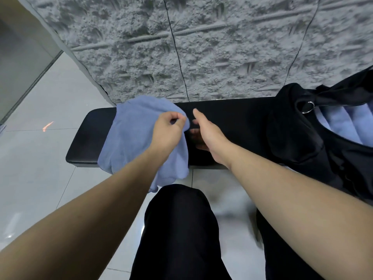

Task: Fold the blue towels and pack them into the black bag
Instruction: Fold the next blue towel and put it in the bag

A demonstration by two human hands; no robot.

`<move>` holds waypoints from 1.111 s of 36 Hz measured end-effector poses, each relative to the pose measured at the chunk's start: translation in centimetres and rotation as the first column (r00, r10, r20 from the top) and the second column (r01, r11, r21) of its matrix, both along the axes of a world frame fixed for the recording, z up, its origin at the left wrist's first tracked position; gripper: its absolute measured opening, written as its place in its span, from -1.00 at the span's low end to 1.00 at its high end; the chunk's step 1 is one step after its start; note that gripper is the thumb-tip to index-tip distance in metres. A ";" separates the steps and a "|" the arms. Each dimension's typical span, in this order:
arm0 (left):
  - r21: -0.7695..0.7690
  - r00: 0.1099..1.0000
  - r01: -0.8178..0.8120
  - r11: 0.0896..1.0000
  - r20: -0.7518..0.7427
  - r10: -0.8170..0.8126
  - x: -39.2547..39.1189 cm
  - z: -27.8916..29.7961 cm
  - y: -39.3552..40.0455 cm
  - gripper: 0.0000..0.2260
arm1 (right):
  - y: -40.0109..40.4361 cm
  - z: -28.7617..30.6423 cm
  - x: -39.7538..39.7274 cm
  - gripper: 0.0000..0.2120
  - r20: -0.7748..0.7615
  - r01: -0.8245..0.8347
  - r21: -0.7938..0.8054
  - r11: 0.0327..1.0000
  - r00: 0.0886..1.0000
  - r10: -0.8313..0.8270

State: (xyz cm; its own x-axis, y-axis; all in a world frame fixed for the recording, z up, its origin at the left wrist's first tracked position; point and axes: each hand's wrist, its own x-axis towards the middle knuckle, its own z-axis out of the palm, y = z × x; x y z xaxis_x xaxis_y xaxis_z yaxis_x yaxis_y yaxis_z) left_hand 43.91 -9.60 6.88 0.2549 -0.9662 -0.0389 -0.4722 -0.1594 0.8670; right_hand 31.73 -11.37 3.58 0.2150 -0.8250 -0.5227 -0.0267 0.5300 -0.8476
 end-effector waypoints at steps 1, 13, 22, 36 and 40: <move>-0.002 1.000 0.017 1.000 -0.015 -0.017 -0.7 0.0 0.1 -0.75 | -0.2 0.0 -0.3 -0.44 0.029 0.012 0.009 1.000 1.000 -0.012; -0.003 0.979 0.132 0.991 -0.159 -0.130 -6.0 -1.6 0.0 -0.81 | -2.3 -0.5 -3.6 -0.84 0.160 0.223 0.091 0.971 0.959 -0.235; 0.110 0.980 -0.142 0.984 0.154 0.125 -4.6 -4.3 -1.0 -0.85 | -3.2 -0.5 -6.9 -0.70 0.154 0.442 -0.010 0.897 0.887 -0.435; 0.423 0.912 -0.149 0.894 0.407 -0.041 -2.0 -6.7 -1.9 -0.74 | -3.0 -0.7 -10.9 -0.66 -0.109 0.234 0.122 0.965 0.969 -0.221; 0.463 0.919 -0.104 0.880 0.383 -0.093 -1.6 -6.8 -2.3 -0.79 | -2.1 -0.4 -11.0 -0.72 -0.185 -0.030 0.222 0.975 0.980 0.072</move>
State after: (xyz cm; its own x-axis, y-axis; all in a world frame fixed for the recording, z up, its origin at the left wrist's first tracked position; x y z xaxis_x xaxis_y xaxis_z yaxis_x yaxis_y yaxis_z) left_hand 42.33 -11.88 0.07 0.3498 -0.8559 -0.3810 -0.7472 -0.5002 0.4377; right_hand 20.70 -13.43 3.18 0.1325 -0.6780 -0.7230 -0.2082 0.6942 -0.6890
